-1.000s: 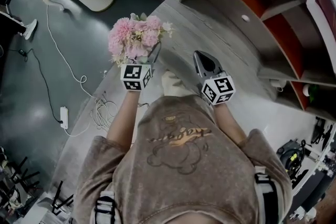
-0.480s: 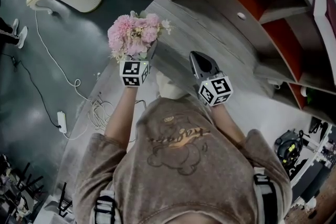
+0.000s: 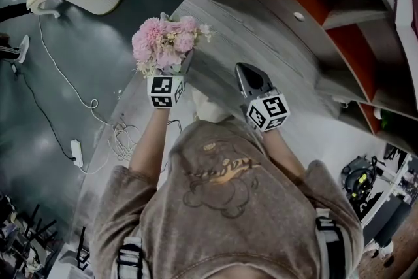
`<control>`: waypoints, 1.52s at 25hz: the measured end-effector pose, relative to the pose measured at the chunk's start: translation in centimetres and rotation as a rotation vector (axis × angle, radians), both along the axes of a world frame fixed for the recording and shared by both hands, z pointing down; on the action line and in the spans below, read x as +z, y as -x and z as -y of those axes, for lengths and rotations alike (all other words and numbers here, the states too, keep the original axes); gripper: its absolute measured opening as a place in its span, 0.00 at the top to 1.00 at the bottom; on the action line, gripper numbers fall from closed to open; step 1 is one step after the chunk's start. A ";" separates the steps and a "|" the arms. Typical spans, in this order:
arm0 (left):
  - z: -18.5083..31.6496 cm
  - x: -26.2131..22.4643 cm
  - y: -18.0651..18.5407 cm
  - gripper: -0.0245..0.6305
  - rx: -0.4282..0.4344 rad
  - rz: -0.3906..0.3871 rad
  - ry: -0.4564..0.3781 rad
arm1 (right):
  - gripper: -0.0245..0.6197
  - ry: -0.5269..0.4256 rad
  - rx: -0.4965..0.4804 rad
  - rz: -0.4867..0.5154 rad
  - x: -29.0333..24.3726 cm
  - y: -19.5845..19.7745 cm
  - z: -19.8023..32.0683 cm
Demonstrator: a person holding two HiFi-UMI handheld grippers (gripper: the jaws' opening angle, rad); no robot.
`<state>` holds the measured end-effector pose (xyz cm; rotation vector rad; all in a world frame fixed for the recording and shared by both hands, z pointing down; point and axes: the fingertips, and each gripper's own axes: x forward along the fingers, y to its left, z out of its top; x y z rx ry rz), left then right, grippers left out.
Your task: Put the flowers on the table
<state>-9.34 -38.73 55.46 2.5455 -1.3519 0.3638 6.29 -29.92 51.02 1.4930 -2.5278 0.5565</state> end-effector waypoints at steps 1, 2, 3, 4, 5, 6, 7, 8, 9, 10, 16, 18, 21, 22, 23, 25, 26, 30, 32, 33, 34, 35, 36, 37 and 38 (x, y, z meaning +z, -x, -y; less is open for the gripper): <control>0.0 0.1 0.0 0.43 0.003 0.003 -0.002 | 0.96 0.002 0.001 0.000 0.2 0.0 0.0; 0.1 0.3 -0.1 0.43 0.008 0.008 -0.005 | 0.96 0.005 0.001 -0.001 0.4 0.0 0.1; 0.1 0.5 -0.1 0.43 0.015 0.015 -0.008 | 0.96 0.008 0.001 -0.001 0.6 0.1 0.3; 0.2 0.7 -0.2 0.43 0.020 0.021 -0.011 | 0.96 0.011 0.000 -0.002 0.9 0.1 0.4; 0.2 0.8 -0.3 0.43 0.025 0.027 -0.013 | 0.96 0.013 0.000 -0.003 1.1 0.2 0.5; 0.2 0.9 -0.4 0.43 0.027 0.032 -0.017 | 0.96 0.015 0.000 -0.004 1.2 0.2 0.6; 0.2 1.0 -0.5 0.43 0.030 0.037 -0.020 | 0.96 0.016 -0.001 -0.005 1.3 0.2 0.6; 0.1 1.1 -0.6 0.43 0.033 0.041 -0.021 | 0.96 0.016 0.000 -0.007 1.3 0.2 0.6; 0.0 1.1 -0.8 0.43 0.036 0.046 -0.021 | 0.96 0.016 0.000 -0.007 1.4 0.1 0.5; -0.1 1.2 -0.9 0.43 0.040 0.049 -0.021 | 0.96 0.016 0.000 -0.008 1.4 0.1 0.5; 0.0 1.4 -0.8 0.43 0.038 0.040 -0.001 | 0.96 0.009 -0.003 -0.011 1.2 0.2 0.4; -0.2 1.5 -0.7 0.43 0.027 0.033 0.010 | 0.96 0.004 -0.004 -0.010 1.1 0.3 0.3; -0.6 1.1 -0.3 0.43 0.006 0.022 0.017 | 0.96 -0.005 -0.006 -0.011 0.8 0.5 0.1; -0.7 0.9 -0.2 0.43 0.000 0.015 0.017 | 0.96 -0.009 -0.007 -0.012 0.7 0.5 0.0; -0.9 0.7 -0.1 0.43 -0.006 0.008 0.018 | 0.96 -0.013 -0.009 -0.012 0.6 0.6 -0.1; -1.3 0.3 0.2 0.43 -0.014 -0.001 0.019 | 0.96 -0.020 -0.012 -0.012 0.4 0.7 -0.2; -1.6 0.1 0.4 0.43 -0.018 -0.003 0.019 | 0.96 -0.024 -0.013 -0.013 0.3 0.8 -0.2; -2.7 -0.9 1.0 0.43 -0.036 -0.016 0.015 | 0.96 -0.044 -0.023 -0.013 -0.2 1.2 -0.6; -3.5 -1.6 1.3 0.43 -0.047 -0.027 0.010 | 0.96 -0.054 -0.030 -0.011 -0.6 1.4 -0.8; -3.9 -1.9 1.5 0.43 -0.052 -0.032 0.005 | 0.96 -0.060 -0.034 -0.011 -0.8 1.6 -0.9; -4.4 -2.3 1.7 0.43 -0.057 -0.038 0.001 | 0.96 -0.067 -0.037 -0.010 -1.0 1.8 -1.0; -4.9 -2.7 1.8 0.43 -0.060 -0.042 -0.004 | 0.96 -0.074 -0.041 -0.010 -1.3 2.0 -1.2; -5.5 -3.0 1.9 0.43 -0.061 -0.046 -0.007 | 0.96 -0.081 -0.046 -0.010 -1.5 2.1 -1.5; -6.0 -3.4 2.0 0.43 -0.062 -0.048 -0.010 | 0.96 -0.086 -0.050 -0.010 -1.7 2.3 -1.7; -6.6 -3.7 2.1 0.43 -0.062 -0.051 -0.012 | 0.96 -0.092 -0.054 -0.010 -1.9 2.5 -2.0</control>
